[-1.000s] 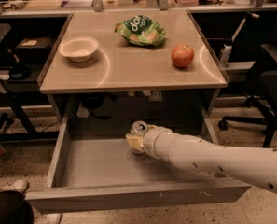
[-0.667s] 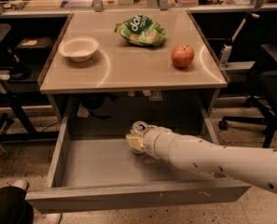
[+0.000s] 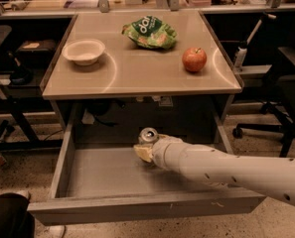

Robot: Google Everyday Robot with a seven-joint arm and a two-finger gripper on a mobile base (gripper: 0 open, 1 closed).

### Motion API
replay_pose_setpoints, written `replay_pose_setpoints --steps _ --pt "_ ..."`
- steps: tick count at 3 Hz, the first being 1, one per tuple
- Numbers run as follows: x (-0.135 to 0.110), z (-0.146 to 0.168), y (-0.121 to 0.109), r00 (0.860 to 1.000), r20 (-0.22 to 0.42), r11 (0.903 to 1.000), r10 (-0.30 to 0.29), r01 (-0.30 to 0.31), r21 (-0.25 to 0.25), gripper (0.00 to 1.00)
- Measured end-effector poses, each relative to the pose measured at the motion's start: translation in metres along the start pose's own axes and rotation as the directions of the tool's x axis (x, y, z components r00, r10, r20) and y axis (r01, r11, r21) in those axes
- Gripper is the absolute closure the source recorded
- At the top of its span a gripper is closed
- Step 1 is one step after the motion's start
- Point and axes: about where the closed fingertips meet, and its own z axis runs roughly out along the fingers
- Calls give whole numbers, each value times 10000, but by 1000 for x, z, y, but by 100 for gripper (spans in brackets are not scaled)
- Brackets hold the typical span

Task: Place 7up can into top drawer

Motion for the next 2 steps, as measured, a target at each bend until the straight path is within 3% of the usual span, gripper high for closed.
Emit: replay_pose_setpoints --steps 1,2 --pt "0 0 0 10000 0 10000 -1 1 0 0" --pt "0 0 0 10000 0 10000 -1 1 0 0"
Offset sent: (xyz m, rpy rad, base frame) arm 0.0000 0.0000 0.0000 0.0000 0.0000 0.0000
